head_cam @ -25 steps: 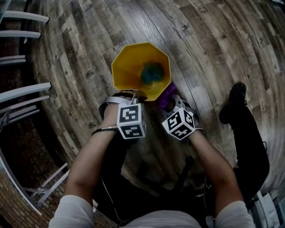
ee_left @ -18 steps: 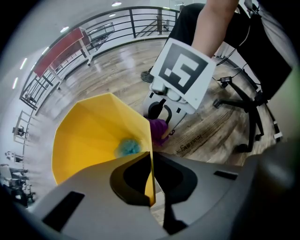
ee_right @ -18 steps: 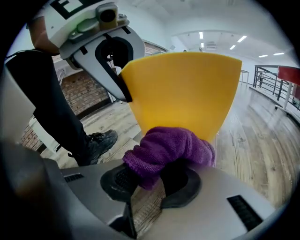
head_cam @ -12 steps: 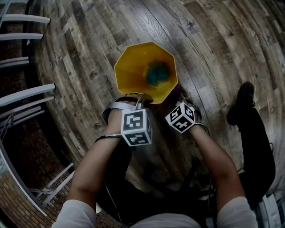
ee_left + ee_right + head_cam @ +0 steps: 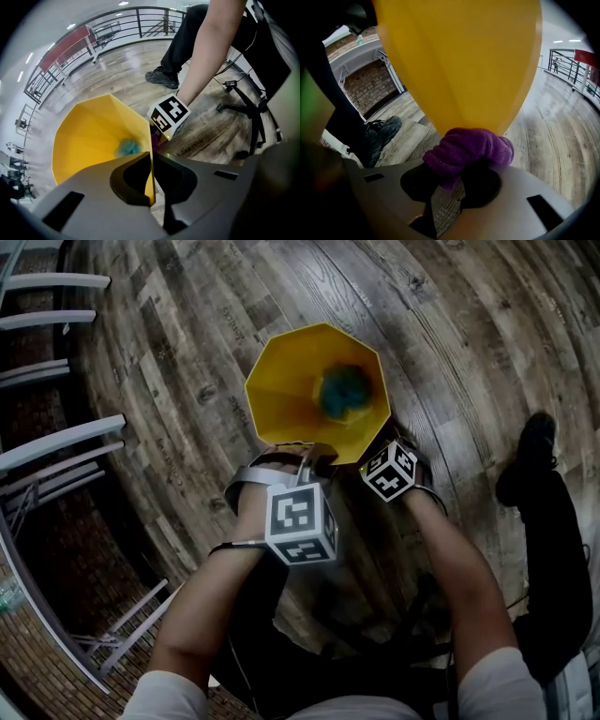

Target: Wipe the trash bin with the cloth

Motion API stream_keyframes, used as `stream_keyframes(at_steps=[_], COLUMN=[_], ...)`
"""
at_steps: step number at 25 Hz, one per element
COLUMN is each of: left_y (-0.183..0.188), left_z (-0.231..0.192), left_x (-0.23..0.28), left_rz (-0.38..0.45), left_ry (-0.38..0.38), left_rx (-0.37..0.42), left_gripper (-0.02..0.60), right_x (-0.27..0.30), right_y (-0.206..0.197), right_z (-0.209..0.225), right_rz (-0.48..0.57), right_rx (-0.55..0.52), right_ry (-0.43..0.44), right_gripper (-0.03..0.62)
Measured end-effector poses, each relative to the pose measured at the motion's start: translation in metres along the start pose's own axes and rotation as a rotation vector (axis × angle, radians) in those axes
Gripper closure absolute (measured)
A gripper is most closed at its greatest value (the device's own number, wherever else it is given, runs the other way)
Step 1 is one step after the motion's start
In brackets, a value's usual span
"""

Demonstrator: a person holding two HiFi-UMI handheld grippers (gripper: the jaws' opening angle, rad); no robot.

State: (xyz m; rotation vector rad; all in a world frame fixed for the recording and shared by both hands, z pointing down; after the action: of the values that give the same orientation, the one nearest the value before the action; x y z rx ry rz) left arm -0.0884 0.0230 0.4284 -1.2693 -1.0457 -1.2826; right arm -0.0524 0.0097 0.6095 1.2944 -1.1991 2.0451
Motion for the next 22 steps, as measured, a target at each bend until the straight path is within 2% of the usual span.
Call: stream_keyframes(at_steps=[12,16,22], left_y=[-0.002,-0.006,0.002], left_z=[0.003,0.003,0.000], left_x=[0.001,0.001,0.006], left_rz=[0.001,-0.011,-0.024], left_ry=[0.000,0.003,-0.019], left_rx=[-0.032,-0.051,-0.114], left_gripper=[0.569,0.569,0.569], right_x=[0.037,0.020,-0.033], right_y=[-0.012,-0.018,-0.022], right_z=[0.014,0.013,0.023], right_rz=[-0.109,-0.107,-0.027], right_rx=[-0.011,-0.001,0.050], right_ry=[-0.024,-0.040,-0.074], right_gripper=[0.486,0.487,0.487])
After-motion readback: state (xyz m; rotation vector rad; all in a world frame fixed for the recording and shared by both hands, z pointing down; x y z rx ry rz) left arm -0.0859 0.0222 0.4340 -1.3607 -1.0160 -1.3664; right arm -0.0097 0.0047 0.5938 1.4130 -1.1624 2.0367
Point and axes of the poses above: the fingertips, and each gripper's own axes: x forward along the fingers, z to its right, y out of its top, the point moved 3 cm from there along -x, backward along the fingers, and after that the axes turned 7 degrees about -z, right-handed, at the moved point
